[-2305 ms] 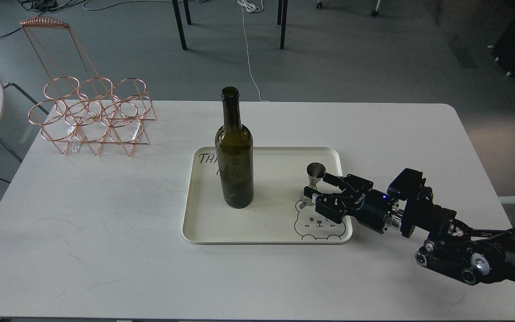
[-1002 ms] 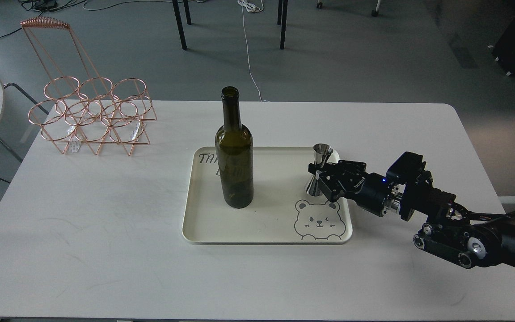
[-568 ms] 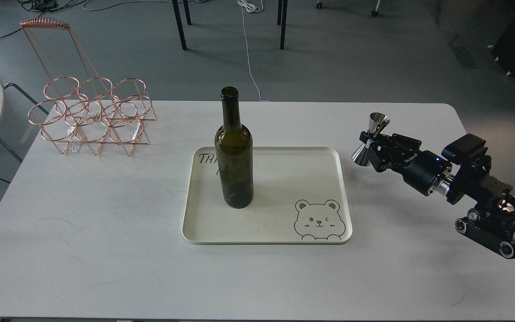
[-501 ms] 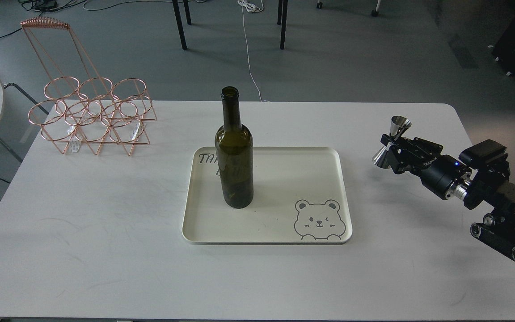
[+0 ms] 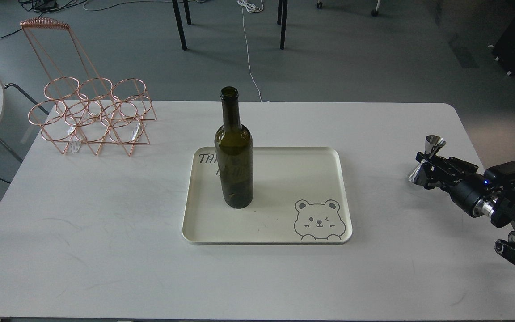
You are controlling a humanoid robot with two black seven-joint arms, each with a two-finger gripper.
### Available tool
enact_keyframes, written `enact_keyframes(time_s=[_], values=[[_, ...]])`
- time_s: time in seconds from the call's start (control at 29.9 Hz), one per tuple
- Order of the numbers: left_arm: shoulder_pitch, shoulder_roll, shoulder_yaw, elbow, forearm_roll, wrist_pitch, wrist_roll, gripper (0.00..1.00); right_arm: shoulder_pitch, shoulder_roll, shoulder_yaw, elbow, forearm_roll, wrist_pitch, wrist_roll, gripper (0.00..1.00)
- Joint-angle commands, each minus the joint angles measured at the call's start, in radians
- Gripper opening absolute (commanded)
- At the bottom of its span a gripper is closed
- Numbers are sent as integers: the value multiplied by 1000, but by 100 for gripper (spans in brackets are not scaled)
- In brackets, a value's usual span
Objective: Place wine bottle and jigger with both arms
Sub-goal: 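Lower the jigger onto the table beside the tray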
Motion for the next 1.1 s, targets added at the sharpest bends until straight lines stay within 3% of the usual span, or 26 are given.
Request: enact_keyframes(time_s=[0.0, 0.47, 0.63, 0.8, 1.07], values=[[-1, 1, -3, 0, 1, 0, 0, 98, 0, 0, 0, 1, 0, 0, 0, 22], [-1, 4, -3, 0, -1, 0, 0, 98, 0, 3, -2, 0, 0, 0, 0, 24], [-1, 4, -4, 0, 1, 0, 0, 98, -2, 3, 0, 1, 0, 0, 0, 33], [-1, 4, -4, 0, -1, 0, 0, 98, -2, 3, 0, 1, 0, 0, 0, 35], [-1, 4, -4, 0, 1, 0, -2, 98, -14, -1, -2, 12, 4, 0, 0, 54]])
